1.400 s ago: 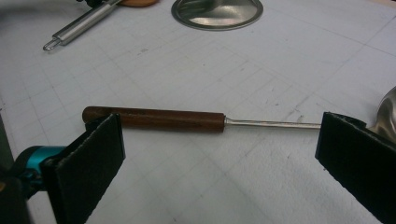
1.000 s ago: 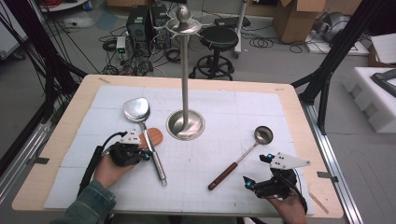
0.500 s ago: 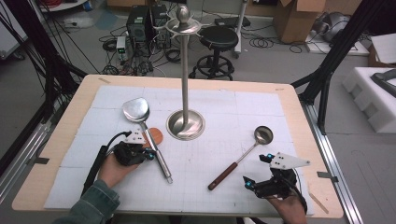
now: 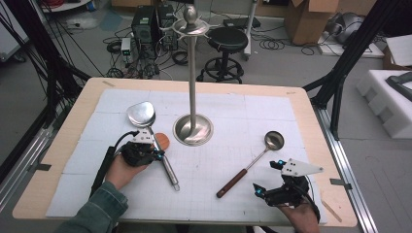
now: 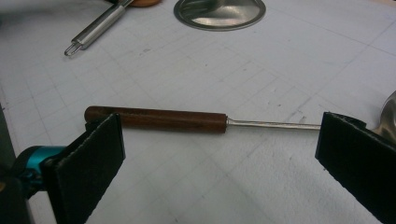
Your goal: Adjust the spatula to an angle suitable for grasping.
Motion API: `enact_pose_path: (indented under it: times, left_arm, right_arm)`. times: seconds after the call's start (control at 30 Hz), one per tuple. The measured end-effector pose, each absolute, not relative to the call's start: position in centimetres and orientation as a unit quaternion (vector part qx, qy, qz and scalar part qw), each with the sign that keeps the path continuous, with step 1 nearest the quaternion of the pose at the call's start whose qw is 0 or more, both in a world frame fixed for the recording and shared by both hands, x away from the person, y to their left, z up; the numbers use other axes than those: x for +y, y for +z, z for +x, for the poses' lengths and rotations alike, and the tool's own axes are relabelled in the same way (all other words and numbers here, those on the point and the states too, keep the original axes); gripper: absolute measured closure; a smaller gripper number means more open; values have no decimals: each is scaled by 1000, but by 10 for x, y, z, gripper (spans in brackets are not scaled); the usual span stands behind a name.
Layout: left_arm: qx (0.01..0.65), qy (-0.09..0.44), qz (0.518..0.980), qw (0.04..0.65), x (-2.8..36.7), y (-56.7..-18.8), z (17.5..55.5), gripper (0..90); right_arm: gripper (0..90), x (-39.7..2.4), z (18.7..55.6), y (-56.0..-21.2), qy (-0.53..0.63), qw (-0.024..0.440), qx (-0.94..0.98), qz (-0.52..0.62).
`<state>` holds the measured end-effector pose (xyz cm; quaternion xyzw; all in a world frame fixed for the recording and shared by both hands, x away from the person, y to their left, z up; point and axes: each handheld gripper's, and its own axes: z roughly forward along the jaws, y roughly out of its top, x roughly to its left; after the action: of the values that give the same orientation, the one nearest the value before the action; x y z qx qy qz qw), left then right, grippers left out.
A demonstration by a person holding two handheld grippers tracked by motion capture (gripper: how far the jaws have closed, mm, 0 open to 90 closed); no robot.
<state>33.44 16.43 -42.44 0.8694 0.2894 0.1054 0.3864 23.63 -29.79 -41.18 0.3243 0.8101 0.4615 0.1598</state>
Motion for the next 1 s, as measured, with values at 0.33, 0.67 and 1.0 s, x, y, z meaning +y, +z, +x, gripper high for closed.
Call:
enact_pose_path:
  times: [0.33,0.67,1.0]
  left_arm:
    - [296,101,866,390,165,-427,338,897]
    - [294,106,866,389,164,-427,336,897]
    - [285,101,868,393,157,-428,333,898]
  right_arm:
    - [6,-297,236,-412,461,157,812,322]
    - [6,-297,237,-412,462,156,812,321]
    - [6,-296,237,-412,461,156,813,320]
